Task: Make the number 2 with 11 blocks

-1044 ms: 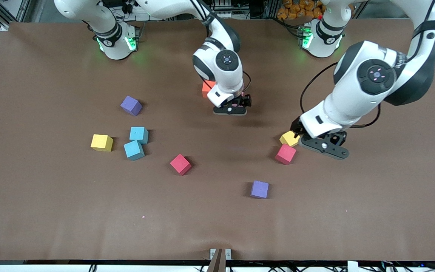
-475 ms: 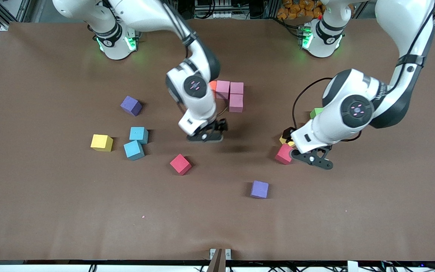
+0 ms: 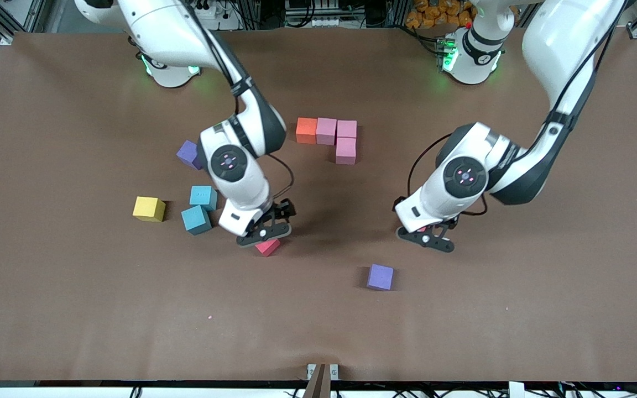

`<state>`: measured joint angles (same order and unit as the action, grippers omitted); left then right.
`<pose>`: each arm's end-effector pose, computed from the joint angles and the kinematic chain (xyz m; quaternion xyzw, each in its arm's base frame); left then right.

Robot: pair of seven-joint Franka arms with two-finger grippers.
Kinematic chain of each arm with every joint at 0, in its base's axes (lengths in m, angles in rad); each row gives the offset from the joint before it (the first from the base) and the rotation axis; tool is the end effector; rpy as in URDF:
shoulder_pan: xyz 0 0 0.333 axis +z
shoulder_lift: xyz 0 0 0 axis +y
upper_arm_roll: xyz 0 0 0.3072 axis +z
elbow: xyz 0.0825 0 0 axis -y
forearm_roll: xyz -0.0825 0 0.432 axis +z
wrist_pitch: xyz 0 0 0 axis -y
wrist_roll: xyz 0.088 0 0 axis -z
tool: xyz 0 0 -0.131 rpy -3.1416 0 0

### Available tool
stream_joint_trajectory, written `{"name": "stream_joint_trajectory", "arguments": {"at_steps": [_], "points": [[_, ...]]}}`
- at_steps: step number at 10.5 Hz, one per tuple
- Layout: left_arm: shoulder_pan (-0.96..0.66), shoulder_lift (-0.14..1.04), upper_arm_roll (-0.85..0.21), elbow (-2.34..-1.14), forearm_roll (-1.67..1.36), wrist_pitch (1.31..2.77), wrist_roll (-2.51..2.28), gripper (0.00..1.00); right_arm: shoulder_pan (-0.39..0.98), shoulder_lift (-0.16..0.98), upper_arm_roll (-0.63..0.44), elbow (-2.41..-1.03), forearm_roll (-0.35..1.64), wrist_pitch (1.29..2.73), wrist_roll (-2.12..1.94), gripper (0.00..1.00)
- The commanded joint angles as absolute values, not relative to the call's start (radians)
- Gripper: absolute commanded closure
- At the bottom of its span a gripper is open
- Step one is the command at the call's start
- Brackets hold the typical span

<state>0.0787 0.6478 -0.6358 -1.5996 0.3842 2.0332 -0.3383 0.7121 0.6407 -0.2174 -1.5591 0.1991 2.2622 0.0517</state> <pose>0.6403 -0.3141 0.2461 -0.9863 0.1602 0.0405 0.0000 0.6431 0.3770 0.2262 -0.9821 -0.1833 -0.0346 0.0256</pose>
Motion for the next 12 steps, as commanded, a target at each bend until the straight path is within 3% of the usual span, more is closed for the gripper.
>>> {"name": "stream_joint_trajectory", "arguments": {"at_steps": [1,12], "points": [[0.078,0.690,-0.640,-1.585,0.443,2.046,-0.367,0.00,0.687,0.689,-0.204,-1.532,0.209,2.260,-0.101,0.00],[0.086,0.747,-0.617,-1.638,0.483,2.060,-0.368,0.00,0.684,0.791,-0.202,-1.484,0.202,2.341,-0.227,0.00]]}}
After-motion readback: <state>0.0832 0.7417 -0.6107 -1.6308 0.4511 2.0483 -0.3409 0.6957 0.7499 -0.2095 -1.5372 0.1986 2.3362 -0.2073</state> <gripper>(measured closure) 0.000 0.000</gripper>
